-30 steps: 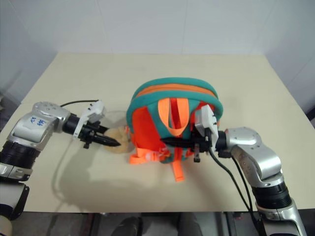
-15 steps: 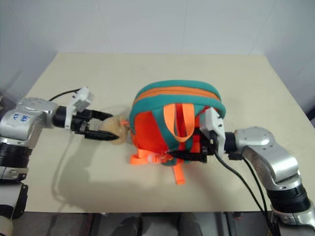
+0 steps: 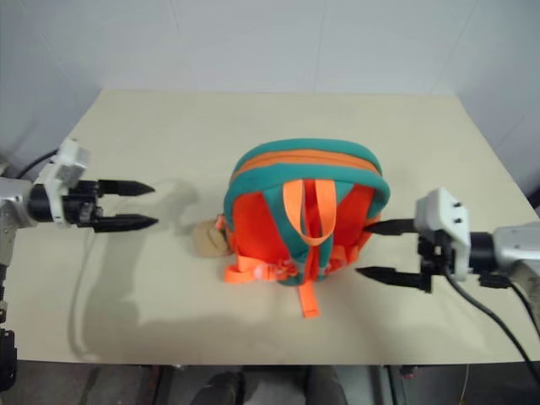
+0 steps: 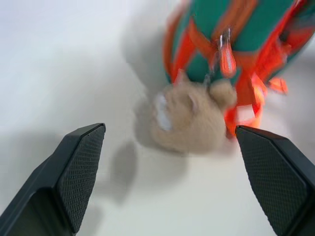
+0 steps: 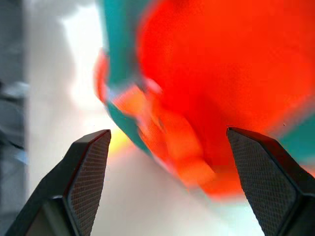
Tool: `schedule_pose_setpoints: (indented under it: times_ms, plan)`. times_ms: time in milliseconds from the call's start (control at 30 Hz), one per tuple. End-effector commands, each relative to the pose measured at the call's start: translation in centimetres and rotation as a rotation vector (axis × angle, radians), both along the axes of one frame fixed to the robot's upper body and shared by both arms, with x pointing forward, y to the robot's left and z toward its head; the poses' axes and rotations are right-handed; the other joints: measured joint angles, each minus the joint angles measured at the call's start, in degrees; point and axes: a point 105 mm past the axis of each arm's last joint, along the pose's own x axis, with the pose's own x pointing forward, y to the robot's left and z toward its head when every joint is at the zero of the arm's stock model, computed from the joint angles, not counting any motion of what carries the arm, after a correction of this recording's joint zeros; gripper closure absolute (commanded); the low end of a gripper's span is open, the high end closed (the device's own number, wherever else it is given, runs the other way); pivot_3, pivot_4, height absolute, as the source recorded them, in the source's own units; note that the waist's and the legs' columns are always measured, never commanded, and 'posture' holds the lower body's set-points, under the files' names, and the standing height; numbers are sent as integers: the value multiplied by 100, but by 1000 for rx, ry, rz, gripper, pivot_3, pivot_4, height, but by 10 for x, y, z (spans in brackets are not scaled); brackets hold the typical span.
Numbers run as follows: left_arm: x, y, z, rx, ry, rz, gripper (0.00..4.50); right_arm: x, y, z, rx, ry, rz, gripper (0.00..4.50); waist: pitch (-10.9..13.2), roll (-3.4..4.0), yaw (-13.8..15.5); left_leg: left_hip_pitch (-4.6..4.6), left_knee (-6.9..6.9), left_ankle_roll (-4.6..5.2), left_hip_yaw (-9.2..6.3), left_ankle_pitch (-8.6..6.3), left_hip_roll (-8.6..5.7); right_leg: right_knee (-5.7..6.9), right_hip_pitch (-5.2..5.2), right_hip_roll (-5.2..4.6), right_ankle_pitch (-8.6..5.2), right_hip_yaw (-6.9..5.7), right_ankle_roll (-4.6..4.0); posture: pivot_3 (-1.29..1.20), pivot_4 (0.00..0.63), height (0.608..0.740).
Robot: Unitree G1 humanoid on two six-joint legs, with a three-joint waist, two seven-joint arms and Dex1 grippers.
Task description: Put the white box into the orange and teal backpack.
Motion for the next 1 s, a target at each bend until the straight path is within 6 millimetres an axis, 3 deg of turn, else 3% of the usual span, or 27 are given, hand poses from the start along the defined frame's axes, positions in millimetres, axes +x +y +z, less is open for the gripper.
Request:
schedule_pose_setpoints:
  times_ms: [33, 167, 300, 767, 1000]
  plan:
    - [-3, 9, 16, -56, -137, -4, 0, 5, -29, 15, 2, -105, -73, 21, 0, 0, -3, 1, 1, 0, 1, 0, 0, 0, 0, 0, 0, 1, 0, 0, 150, 740]
    - [1, 19, 13, -21, -203, 8, 0, 17, -49, 29, 105, -195, -131, 21, 0, 0, -36, 9, 9, -1, 3, 1, 1, -6, 4, 1, 2, 2, -2, 0, 150, 740]
    - [-1, 25, 11, -7, -199, 7, 0, 22, -46, 43, 126, -230, -125, 21, 1, 3, -53, 11, 13, -2, 10, 1, 4, 5, 0, 1, 4, 6, -4, 0, 150, 740]
    - [-3, 22, 9, -19, -178, -8, 0, 13, -15, 38, 212, -227, -117, 21, 1, 3, -27, 4, 13, 1, 9, -1, 11, 12, -1, 6, 5, 4, -2, 0, 150, 740]
    - [-8, 13, 15, -23, -182, -58, 0, 14, -28, 36, 216, -222, -168, 21, 1, 3, -27, -1, 31, 5, 10, -4, 8, 13, 1, 3, 7, 6, 1, 0, 150, 740]
